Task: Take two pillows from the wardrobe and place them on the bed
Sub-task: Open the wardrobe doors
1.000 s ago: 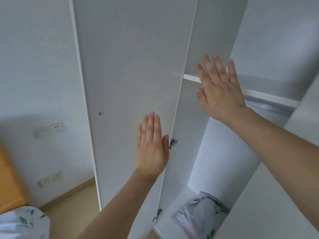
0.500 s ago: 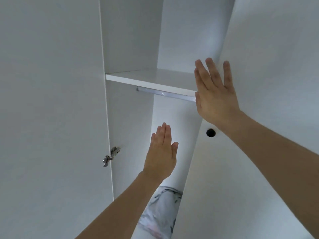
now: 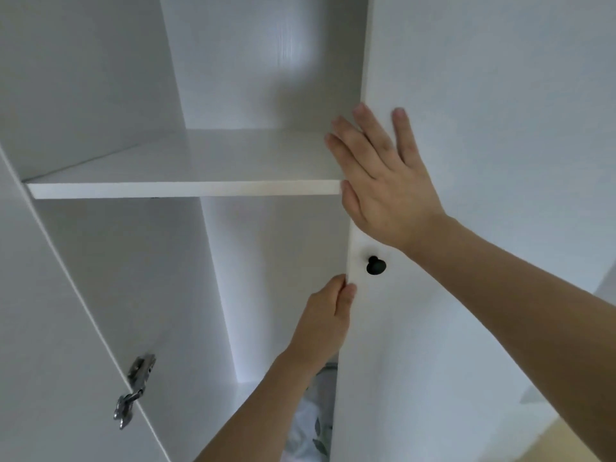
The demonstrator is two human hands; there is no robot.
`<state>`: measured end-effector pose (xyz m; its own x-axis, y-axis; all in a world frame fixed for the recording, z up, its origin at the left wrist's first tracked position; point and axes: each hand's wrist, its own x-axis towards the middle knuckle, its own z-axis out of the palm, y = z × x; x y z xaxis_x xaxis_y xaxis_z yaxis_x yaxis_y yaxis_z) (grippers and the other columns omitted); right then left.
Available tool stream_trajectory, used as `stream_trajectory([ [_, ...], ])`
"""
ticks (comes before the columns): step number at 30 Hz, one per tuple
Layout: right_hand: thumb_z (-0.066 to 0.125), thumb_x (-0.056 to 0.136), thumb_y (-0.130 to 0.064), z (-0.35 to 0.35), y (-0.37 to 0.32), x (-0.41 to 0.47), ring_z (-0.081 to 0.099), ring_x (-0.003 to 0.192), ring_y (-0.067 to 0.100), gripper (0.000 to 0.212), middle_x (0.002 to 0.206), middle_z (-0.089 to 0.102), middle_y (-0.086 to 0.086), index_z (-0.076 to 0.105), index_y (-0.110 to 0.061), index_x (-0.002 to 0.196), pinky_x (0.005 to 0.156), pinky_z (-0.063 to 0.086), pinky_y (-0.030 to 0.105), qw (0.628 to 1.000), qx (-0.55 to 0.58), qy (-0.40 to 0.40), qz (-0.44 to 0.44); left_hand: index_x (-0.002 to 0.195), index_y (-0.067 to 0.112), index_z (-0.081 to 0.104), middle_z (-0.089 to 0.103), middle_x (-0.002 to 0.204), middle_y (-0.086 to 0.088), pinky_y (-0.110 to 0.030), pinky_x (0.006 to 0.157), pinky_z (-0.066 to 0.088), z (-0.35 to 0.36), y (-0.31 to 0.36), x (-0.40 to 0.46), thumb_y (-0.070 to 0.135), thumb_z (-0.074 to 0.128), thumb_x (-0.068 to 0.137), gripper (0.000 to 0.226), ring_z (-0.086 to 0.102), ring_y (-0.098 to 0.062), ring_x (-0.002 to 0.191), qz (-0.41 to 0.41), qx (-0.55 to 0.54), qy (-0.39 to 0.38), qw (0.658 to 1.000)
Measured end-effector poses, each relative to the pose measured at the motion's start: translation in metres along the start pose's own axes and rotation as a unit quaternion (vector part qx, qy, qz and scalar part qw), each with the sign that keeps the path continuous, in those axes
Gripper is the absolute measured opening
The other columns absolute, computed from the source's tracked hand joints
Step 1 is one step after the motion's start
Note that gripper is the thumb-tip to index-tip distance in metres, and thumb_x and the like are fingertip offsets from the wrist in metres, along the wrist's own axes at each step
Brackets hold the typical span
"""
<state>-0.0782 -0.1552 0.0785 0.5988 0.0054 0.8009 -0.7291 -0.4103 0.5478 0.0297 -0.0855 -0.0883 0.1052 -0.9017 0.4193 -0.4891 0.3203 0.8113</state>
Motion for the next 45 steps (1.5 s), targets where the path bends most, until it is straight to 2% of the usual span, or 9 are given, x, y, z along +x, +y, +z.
stream_trajectory([
  [2, 0.040, 0.092, -0.017, 0.000, -0.001, -0.001, 0.025, 0.145, 0.030, 0.038, 0.150, 0.040, 0.010, 0.058, -0.006, 0.124, 0.118, 0.010, 0.056, 1.000, 0.002, 0.006, 0.002, 0.089, 0.027, 0.055, 0.052, 0.060, 0.010, -0.016, 0.051, 0.036, 0.000, -0.004, 0.001, 0.037, 0.039, 0.102, 0.023, 0.042, -0.003, 0.050, 0.012, -0.001, -0.006, 1.000],
  [6, 0.043, 0.090, -0.010, -0.003, -0.007, -0.001, 0.030, 0.143, 0.032, 0.018, 0.144, 0.049, 0.012, 0.060, -0.007, 0.088, 0.116, 0.018, 0.058, 1.000, 0.001, 0.025, 0.006, 0.080, 0.029, 0.050, 0.048, 0.056, 0.016, -0.017, 0.050, 0.034, -0.002, -0.006, 0.003, 0.036, 0.040, 0.102, 0.025, 0.040, -0.003, 0.049, 0.010, 0.013, -0.006, 1.000],
  [10, 0.038, 0.090, -0.010, -0.016, -0.011, -0.002, 0.032, 0.142, 0.032, 0.024, 0.138, 0.053, 0.013, 0.062, -0.005, 0.089, 0.114, 0.023, 0.060, 1.000, -0.003, 0.005, 0.009, 0.071, 0.031, 0.042, 0.043, 0.054, 0.014, -0.018, 0.049, 0.033, -0.002, 0.003, -0.004, 0.037, 0.040, 0.101, 0.032, 0.035, -0.004, 0.049, -0.010, 0.020, -0.005, 1.000],
  [19, 0.039, 0.093, -0.012, -0.077, -0.015, -0.028, 0.028, 0.143, 0.031, 0.022, 0.144, 0.048, 0.012, 0.060, -0.007, 0.092, 0.113, 0.022, 0.062, 1.000, 0.018, -0.003, 0.024, 0.079, 0.013, 0.050, 0.047, 0.063, 0.001, -0.021, 0.054, 0.034, 0.003, 0.040, -0.062, 0.038, 0.045, 0.100, 0.033, 0.040, -0.010, 0.057, -0.034, 0.008, -0.010, 0.999],
  [26, 0.043, 0.089, -0.018, -0.148, -0.009, -0.059, 0.025, 0.145, 0.032, 0.021, 0.150, 0.041, 0.010, 0.060, -0.008, 0.095, 0.114, 0.020, 0.061, 0.997, 0.065, -0.032, 0.037, 0.083, 0.005, 0.060, 0.058, 0.076, -0.025, -0.056, 0.083, 0.051, 0.016, 0.068, -0.113, 0.054, 0.057, 0.085, 0.050, 0.051, -0.025, 0.065, -0.045, -0.069, -0.040, 0.996],
  [31, 0.044, 0.092, -0.023, -0.190, 0.005, -0.079, 0.022, 0.146, 0.033, 0.022, 0.151, 0.038, 0.010, 0.061, -0.010, 0.098, 0.115, 0.019, 0.057, 0.995, 0.074, -0.064, 0.029, 0.075, 0.011, 0.065, 0.068, 0.079, -0.018, -0.054, 0.086, 0.055, 0.026, 0.089, -0.138, 0.057, 0.066, 0.077, 0.047, 0.067, -0.036, 0.082, -0.069, -0.095, -0.057, 0.991],
  [35, 0.047, 0.091, -0.022, -0.214, 0.012, -0.092, 0.025, 0.144, 0.036, 0.019, 0.148, 0.042, 0.012, 0.060, -0.009, 0.096, 0.114, 0.022, 0.059, 0.995, 0.078, -0.051, 0.026, 0.072, 0.005, 0.063, 0.062, 0.068, -0.012, -0.049, 0.084, 0.057, 0.034, 0.108, -0.153, 0.052, 0.070, 0.075, 0.047, 0.065, -0.024, 0.070, -0.072, -0.105, -0.081, 0.989],
  [40, 0.045, 0.095, -0.024, -0.242, 0.024, -0.116, 0.025, 0.143, 0.039, 0.021, 0.145, 0.045, 0.014, 0.058, -0.008, 0.092, 0.113, 0.021, 0.060, 0.996, 0.069, -0.016, 0.049, 0.069, 0.013, 0.066, 0.065, 0.070, -0.013, -0.053, 0.080, 0.055, 0.052, 0.132, -0.173, 0.055, 0.067, 0.078, 0.043, 0.064, -0.038, 0.075, -0.050, -0.060, -0.116, 0.990],
  [45, 0.050, 0.084, -0.009, -0.277, 0.051, -0.152, 0.030, 0.139, 0.042, 0.008, 0.138, 0.052, 0.018, 0.057, -0.005, 0.085, 0.112, 0.025, 0.061, 0.996, 0.056, 0.047, 0.054, 0.069, 0.025, 0.070, 0.064, 0.056, 0.009, -0.042, 0.066, 0.055, 0.087, 0.158, -0.189, 0.061, 0.071, 0.073, 0.036, 0.060, -0.016, 0.055, -0.010, -0.046, -0.173, 0.984],
])
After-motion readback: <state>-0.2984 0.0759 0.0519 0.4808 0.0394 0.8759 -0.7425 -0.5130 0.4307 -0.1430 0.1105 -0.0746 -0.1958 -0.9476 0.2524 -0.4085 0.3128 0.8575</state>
